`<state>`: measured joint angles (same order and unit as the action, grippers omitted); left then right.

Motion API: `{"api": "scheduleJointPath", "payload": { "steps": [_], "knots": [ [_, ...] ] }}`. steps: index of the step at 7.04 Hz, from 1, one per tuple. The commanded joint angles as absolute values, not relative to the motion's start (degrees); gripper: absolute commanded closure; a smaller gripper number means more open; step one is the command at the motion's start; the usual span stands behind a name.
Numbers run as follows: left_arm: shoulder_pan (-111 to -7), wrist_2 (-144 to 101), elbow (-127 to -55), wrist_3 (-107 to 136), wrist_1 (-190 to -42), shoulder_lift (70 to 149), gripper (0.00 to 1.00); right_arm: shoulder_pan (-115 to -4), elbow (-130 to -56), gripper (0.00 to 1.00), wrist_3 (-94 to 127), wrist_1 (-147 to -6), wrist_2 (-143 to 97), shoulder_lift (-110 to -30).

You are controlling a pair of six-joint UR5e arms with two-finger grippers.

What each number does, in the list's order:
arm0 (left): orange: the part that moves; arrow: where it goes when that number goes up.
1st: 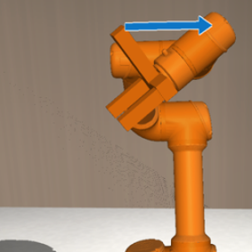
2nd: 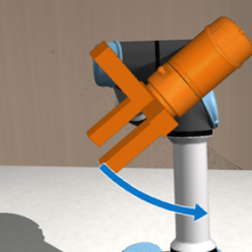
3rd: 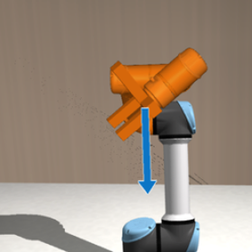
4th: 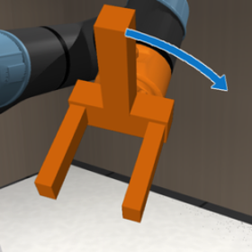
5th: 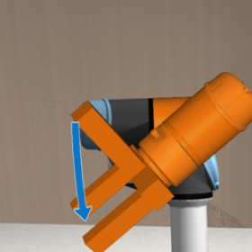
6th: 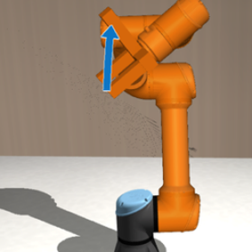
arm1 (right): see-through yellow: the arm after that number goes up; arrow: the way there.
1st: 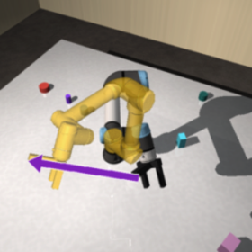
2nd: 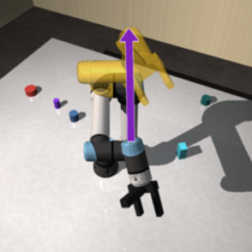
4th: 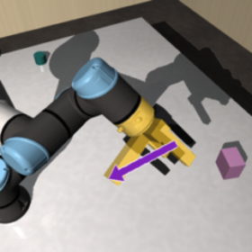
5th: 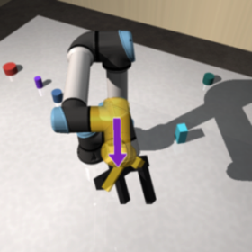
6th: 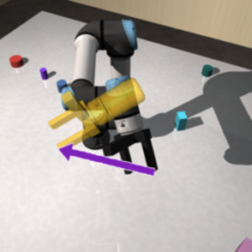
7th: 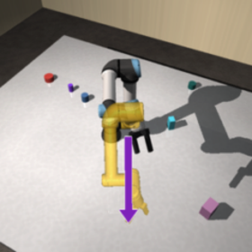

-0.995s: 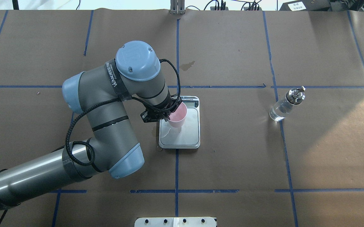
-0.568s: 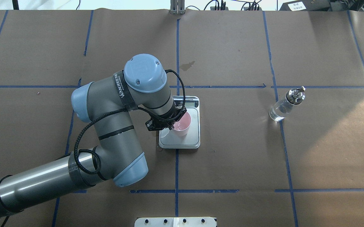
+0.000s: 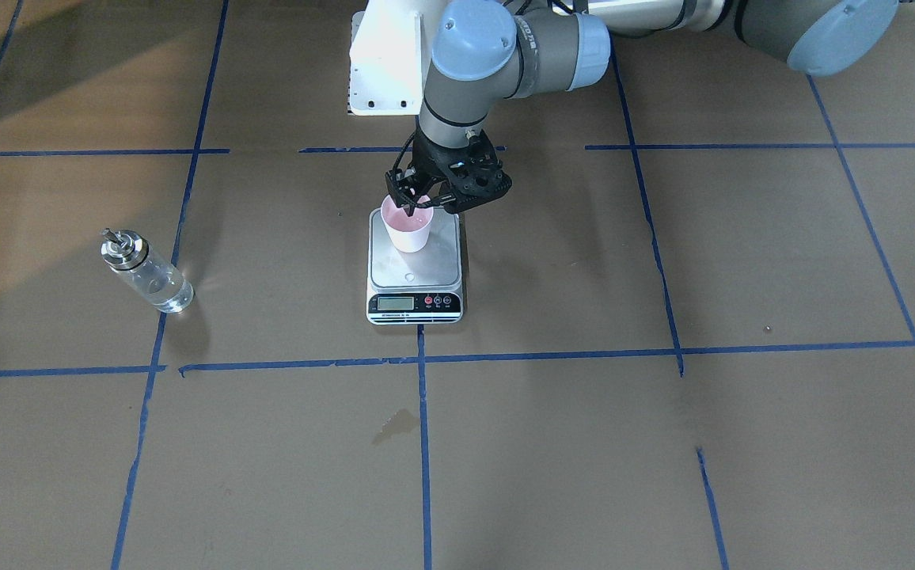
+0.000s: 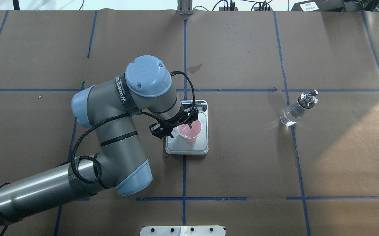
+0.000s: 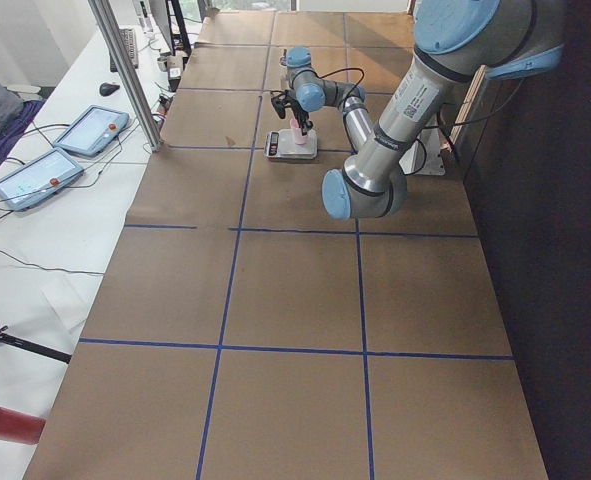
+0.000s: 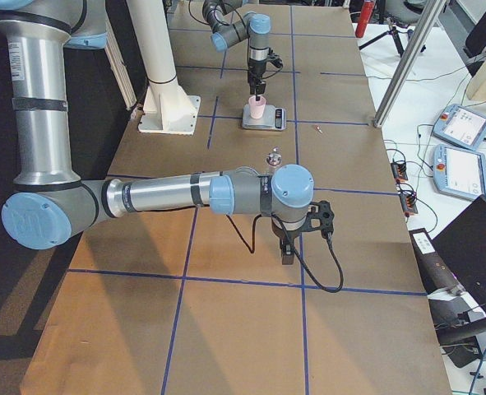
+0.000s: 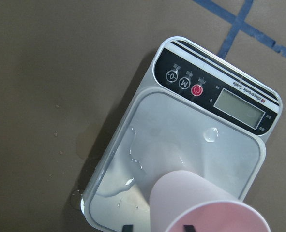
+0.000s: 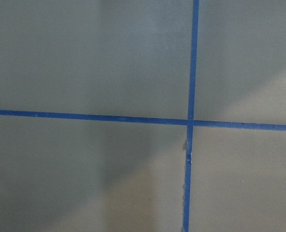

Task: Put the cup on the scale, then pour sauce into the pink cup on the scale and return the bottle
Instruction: 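Open the left gripper and withdraw it while the right gripper reaches toward the glass bottle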

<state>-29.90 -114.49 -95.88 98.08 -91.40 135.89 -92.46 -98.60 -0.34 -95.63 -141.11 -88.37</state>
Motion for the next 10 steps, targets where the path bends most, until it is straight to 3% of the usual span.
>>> {"api": "scheduleJointPath", "payload": {
  "steps": [1,6,8,10],
  "knots": [
    [-33.1,-115.0,-100.8,95.3,-89.1,135.7,0.0,-91.4,-102.2,0.0,6.5,-96.0,-143.7,-87.3],
    [-47.6,-119.9,-109.9,78.9,-84.2,127.5,0.0,-67.8,-130.6,0.0,47.5,-94.9,-129.0,-91.9],
    [-54.5,-121.5,-112.8,65.8,-83.3,121.5,0.0,-51.6,-133.5,0.0,67.7,-84.5,-111.6,-92.8],
    [-60.2,-121.5,-112.8,48.3,-83.1,114.6,0.0,-37.7,-133.4,0.0,74.1,-73.3,-91.8,-100.3]
  ]
}}
